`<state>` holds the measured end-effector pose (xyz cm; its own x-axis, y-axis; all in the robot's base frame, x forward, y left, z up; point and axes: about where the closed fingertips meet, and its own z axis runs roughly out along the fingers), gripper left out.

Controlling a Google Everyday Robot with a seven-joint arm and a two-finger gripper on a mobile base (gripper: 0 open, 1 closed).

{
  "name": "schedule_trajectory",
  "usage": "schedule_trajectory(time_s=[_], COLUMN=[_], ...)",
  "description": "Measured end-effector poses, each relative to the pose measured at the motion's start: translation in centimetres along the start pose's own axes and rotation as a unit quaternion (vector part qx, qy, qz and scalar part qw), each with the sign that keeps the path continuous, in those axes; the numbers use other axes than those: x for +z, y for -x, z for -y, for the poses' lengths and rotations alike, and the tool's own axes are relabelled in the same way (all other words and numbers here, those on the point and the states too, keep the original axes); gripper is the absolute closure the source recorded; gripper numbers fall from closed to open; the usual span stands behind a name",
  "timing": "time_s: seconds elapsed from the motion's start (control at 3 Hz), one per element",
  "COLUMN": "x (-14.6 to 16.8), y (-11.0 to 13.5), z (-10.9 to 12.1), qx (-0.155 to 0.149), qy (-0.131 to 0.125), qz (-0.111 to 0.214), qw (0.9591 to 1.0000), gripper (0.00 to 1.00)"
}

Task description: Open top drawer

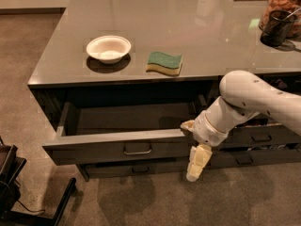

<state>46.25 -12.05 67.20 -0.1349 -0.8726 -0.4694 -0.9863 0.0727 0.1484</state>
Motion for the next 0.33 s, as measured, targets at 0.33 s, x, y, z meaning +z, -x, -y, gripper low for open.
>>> schedule_trajectory(time_s=[0.33], x=[0.0], y=[0.0], z=[0.0], qx=[0.0], qy=[0.0], qz=[0.0], qw=[1.0], gripper=[0.0])
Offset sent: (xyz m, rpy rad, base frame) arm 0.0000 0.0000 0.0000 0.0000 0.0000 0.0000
